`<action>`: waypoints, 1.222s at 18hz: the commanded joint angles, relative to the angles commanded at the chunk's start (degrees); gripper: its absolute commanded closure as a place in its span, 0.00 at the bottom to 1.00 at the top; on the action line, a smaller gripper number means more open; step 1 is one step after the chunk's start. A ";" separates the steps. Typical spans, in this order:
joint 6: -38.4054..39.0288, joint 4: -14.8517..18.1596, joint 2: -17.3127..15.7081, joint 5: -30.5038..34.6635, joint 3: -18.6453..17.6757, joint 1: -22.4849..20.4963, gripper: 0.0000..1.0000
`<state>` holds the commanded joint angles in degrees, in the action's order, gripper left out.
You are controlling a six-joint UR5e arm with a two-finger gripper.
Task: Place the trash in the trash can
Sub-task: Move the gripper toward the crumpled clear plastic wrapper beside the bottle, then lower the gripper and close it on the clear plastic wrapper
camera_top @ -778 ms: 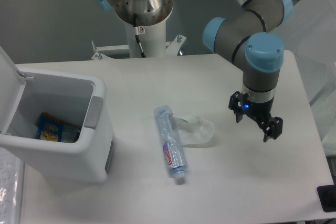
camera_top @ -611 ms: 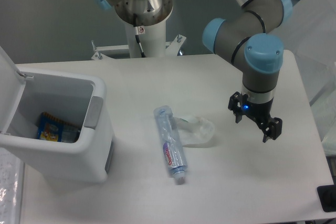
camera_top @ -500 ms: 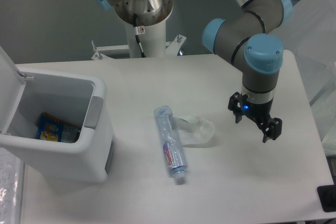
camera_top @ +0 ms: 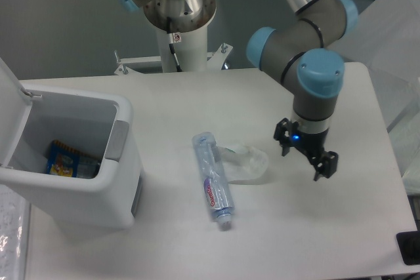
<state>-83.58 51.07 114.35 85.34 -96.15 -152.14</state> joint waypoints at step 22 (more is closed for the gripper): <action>11.07 0.44 -2.46 0.70 -8.88 4.74 0.00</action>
<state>-72.51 51.50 111.88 86.04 -105.03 -147.39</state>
